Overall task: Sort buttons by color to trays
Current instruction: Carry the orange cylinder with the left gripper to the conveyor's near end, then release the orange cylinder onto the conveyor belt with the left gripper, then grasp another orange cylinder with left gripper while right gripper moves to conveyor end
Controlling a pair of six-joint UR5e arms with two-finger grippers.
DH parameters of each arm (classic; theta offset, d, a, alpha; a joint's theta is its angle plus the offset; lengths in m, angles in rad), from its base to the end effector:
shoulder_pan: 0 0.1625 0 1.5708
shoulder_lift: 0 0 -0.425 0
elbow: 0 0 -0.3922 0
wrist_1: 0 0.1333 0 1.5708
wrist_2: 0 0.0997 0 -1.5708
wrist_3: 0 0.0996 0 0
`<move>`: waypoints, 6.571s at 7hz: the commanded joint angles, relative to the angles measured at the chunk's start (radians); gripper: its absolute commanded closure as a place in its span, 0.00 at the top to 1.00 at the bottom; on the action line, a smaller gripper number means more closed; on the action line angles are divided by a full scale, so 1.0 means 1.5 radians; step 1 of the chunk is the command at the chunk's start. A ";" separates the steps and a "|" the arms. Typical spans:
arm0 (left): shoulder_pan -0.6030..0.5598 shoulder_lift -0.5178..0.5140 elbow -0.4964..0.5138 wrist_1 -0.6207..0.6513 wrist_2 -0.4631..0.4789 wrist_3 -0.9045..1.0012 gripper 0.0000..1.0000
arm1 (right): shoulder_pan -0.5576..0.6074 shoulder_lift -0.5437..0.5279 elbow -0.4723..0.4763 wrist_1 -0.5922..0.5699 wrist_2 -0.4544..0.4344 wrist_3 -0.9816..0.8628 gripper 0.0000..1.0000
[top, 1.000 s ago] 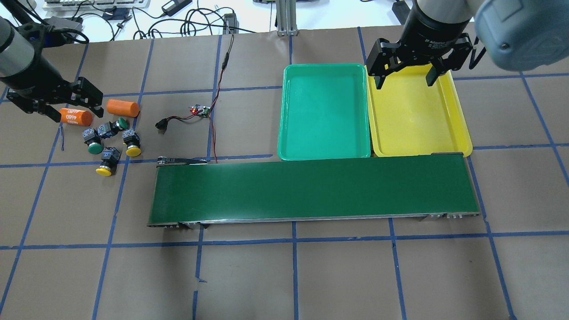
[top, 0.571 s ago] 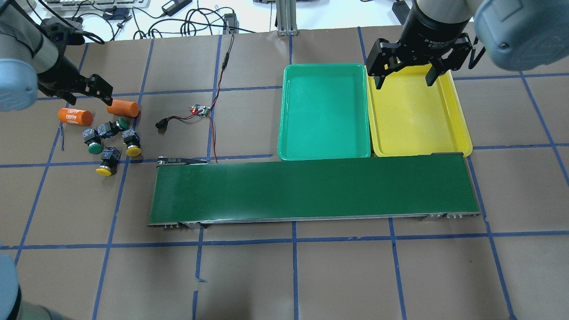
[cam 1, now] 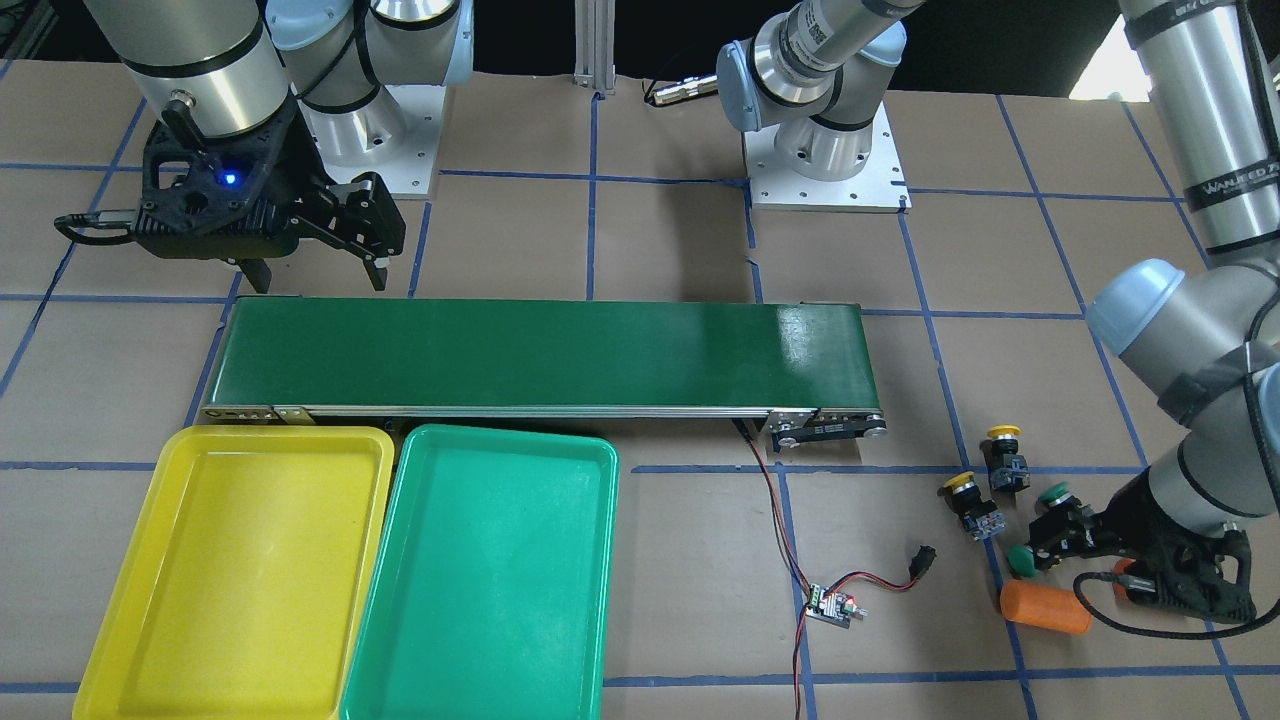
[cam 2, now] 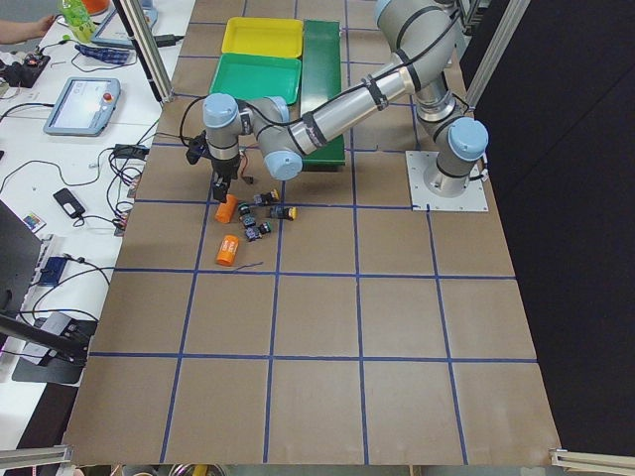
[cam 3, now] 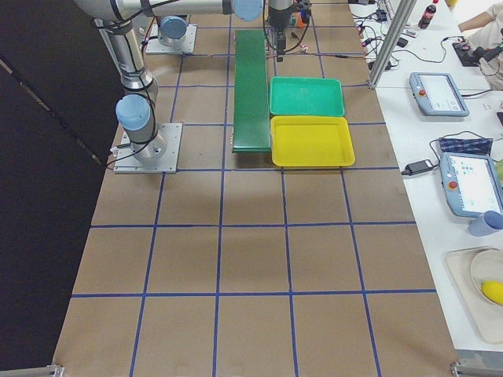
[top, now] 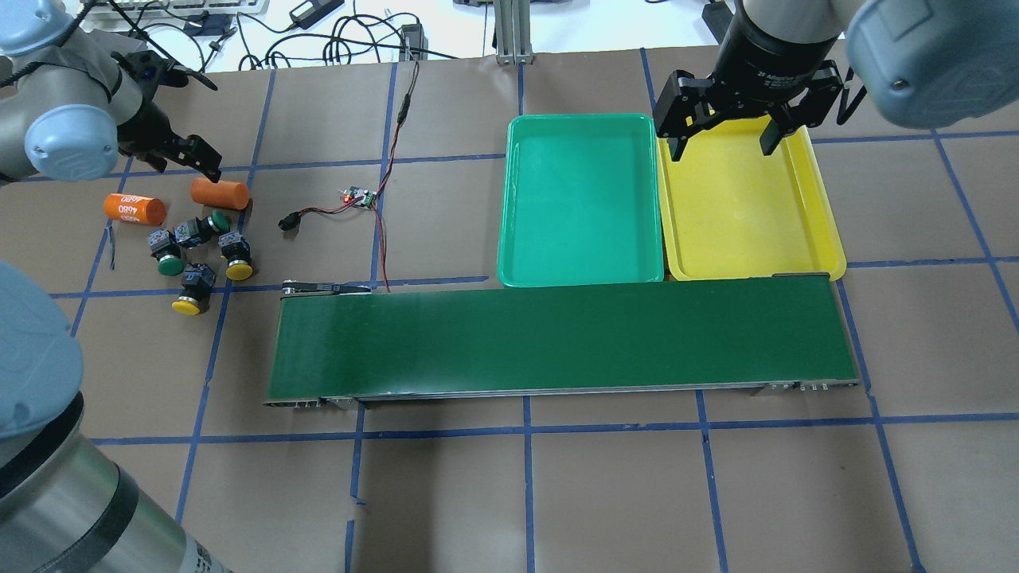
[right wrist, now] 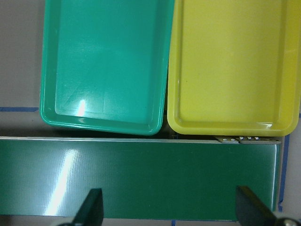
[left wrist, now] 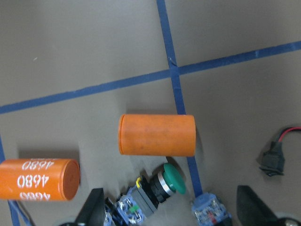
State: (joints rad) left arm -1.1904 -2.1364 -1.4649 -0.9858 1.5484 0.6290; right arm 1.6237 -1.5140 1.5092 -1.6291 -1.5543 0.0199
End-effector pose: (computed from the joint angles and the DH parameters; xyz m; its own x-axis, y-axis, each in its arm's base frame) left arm 0.1306 -0.6916 0.2610 -0.9682 0.2439 -0.0556 0.2489 0.9618 -0.1141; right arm 0.1624 -0.5142 0.4956 -0.9993 -0.0341 -0.0177 -0.0329 0.9975 -0.0627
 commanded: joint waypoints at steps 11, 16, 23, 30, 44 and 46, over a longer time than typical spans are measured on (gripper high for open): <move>0.000 -0.090 0.036 0.043 -0.022 0.016 1.00 | 0.001 -0.004 0.015 -0.003 0.000 0.001 1.00; 0.000 -0.105 0.036 0.041 -0.024 0.013 0.83 | -0.004 -0.010 0.009 -0.003 -0.001 0.000 1.00; -0.111 0.100 -0.007 -0.172 -0.020 -0.229 0.00 | -0.004 -0.011 0.006 -0.003 -0.002 0.001 1.00; -0.171 0.307 -0.390 -0.098 -0.020 -0.315 0.06 | -0.006 -0.011 0.011 -0.003 -0.001 0.000 1.00; 0.050 0.100 -0.051 -0.003 0.022 0.010 1.00 | 0.014 -0.044 0.033 -0.009 0.003 0.007 1.00; 0.070 0.011 0.024 -0.003 0.015 0.054 1.00 | 0.027 -0.019 0.091 -0.010 0.001 -0.005 1.00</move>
State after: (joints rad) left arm -1.1059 -2.0378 -1.4981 -0.9940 1.5770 0.6614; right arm 1.6508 -1.5612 1.5993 -1.6436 -1.5510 0.0204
